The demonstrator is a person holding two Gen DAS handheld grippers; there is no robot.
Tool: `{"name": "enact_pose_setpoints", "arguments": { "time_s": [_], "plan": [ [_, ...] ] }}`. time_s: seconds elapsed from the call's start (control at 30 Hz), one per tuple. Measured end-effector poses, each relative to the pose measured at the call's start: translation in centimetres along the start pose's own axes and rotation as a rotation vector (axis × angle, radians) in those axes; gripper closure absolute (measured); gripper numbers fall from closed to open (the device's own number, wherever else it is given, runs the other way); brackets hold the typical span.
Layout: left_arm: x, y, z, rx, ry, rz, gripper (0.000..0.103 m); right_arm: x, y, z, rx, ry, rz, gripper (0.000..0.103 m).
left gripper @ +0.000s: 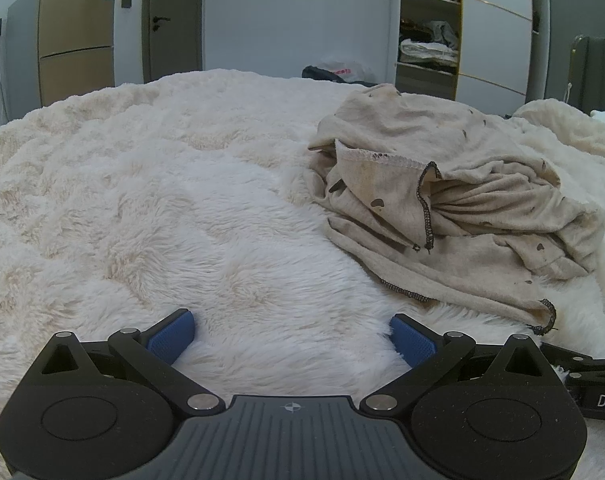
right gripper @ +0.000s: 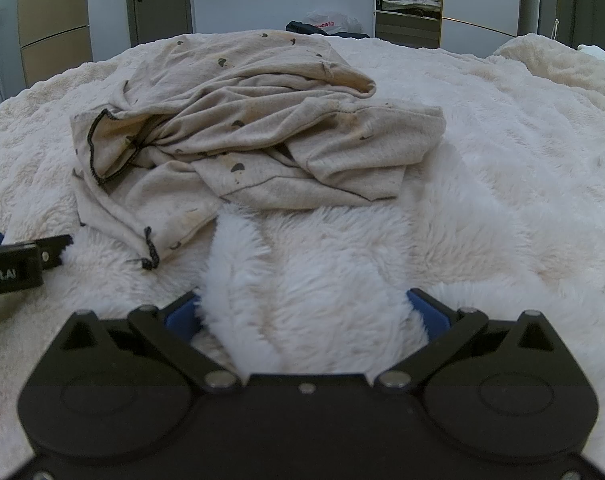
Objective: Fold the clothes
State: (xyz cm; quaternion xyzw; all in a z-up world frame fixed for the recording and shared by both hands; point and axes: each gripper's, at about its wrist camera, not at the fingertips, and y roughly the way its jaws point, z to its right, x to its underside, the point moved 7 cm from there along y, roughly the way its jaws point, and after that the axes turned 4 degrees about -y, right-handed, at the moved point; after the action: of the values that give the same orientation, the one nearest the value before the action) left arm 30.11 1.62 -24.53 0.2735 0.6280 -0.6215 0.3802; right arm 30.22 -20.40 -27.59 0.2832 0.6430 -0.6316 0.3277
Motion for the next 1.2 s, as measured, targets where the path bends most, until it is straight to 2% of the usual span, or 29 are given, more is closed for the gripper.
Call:
{"name": "enact_pose_setpoints", "arguments": {
  "time_s": [0.57,0.97,1.03,1.17,1.2],
  "plan": [
    [0.0,0.1,0.0,0.003,-0.006,-0.014,0.000,0.0,0.0,0.0,0.001,0.000,0.001,0.000],
    [0.1,0.2,0.4,-0.025,0.036,-0.029,0.000,-0.1,0.1,0.1,-0.002,0.010,0.002,0.000],
    [-0.3,-0.1,0.3,-0.008,0.024,-0.041,0.000,-0.4,-0.2,0.2,-0.020,0.013,0.001,0.000],
    [-2.7,-2.2,0.2,0.086,-0.085,-0.046,0.000,-1.2,-1.3,0.3,-0.057,0.015,0.014,0.000],
    [-3.6,-2.9,0.2,0.095,-0.095,-0.035,0.000,-2.3,-2.6,0.2,-0.067,0.014,0.032,0.000]
  ]
}}
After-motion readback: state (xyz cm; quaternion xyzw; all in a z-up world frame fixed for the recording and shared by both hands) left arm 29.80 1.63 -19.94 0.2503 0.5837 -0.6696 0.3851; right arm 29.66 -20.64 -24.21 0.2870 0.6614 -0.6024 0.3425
